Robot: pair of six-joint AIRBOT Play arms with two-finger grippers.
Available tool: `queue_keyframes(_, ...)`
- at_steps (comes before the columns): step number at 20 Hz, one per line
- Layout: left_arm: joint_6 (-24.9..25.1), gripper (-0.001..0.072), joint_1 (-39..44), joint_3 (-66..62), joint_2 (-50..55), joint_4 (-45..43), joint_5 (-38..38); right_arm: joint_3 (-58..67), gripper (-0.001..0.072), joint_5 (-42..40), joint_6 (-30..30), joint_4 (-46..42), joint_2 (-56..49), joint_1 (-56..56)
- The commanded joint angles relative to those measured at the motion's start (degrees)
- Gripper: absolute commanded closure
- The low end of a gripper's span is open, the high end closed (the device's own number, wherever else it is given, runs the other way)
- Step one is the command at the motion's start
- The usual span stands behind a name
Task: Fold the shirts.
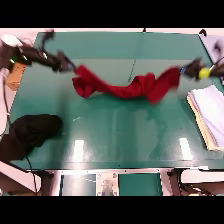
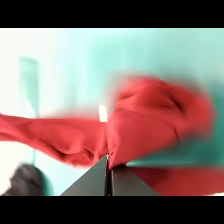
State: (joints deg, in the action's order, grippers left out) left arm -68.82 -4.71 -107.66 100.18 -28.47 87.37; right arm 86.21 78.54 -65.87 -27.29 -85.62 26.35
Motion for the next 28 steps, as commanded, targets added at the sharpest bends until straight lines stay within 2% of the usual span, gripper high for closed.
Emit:
queue_keyframes(1, -1.18, 0.0678, -0.04, -15.54, -6.1, 12.46, -7.74, 19.08, 0.0695, 0.31, -2.25, 12.48, 7.89, 1.49)
queue_keyframes(3, -0.26, 0.0678, -0.04, -16.31, -13.97, 14.51, -18.05, 28.48, 0.0695, -4.26, -3.69, 12.5, 12.15, 3.67)
queue_keyframes(5, 2.6, 0.0678, -0.04, -16.31, -21.92, 14.08, -24.59, 33.07, 0.0695, -11.08, -4.2, 12.52, 17.51, 7.08)
queue_keyframes(7, 4.76, 0.0678, -0.04, -16.31, -29.44, 11.85, -28.46, 32.83, 0.0695, -16.96, -4.17, 12.46, 24.13, 11.69)
queue_keyframes(10, 4.7, 0.0678, -0.04, -16.31, -39.36, 4.24, -32.7, 32.83, 0.0695, -23.89, -3.98, 12.31, 31.76, 19.52)
queue_keyframes(11, 3.78, 0.0678, -0.04, -16.31, -41.92, 0.98, -33.33, 32.83, 0.0695, -25.29, -4.0, 12.2, 33.4, 21.97)
queue_keyframes(14, -5.16, 0.0678, -0.04, -16.31, -46.38, -13.9, -31.52, 32.83, 0.0695, -25.09, -5.57, 12.31, 34.73, 24.72)
queue_keyframes(16, -11.54, 0.0678, -0.04, -15.85, -46.1, -23.26, -25.49, 32.48, 0.0695, -24.7, -5.7, 12.28, 34.03, 24.7)
queue_keyframes(18, -13.88, 0.0678, -0.04, -9.62, -46.05, -27.67, -22.43, 30.58, 0.0695, -24.72, -5.66, 12.28, 33.7, 24.7)
queue_keyframes(21, -12.94, 0.0679, -0.04, 3.78, -44.83, -28.46, -25.49, 25.42, 0.0695, -23.58, -3.91, 12.24, 31.32, 20.17)
queue_keyframes(24, -7.85, 0.0678, -0.02, 12.55, -38.05, -26.69, -31.21, 17.09, 0.0694, -23.52, -0.61, 7.82, 26.29, 6.99)
queue_keyframes(26, -5.44, 0.0678, -0.04, 13.38, -30.03, -26.56, -34.05, 9.86, 0.0694, -27.28, 0.57, 0.98, 21.33, -3.3)
queue_keyframes(28, -4.37, 0.0679, -0.04, 13.38, -21.64, -26.56, -37.97, 4.13, 0.0694, -34.6, 0.57, -4.11, 15.37, -10.6)
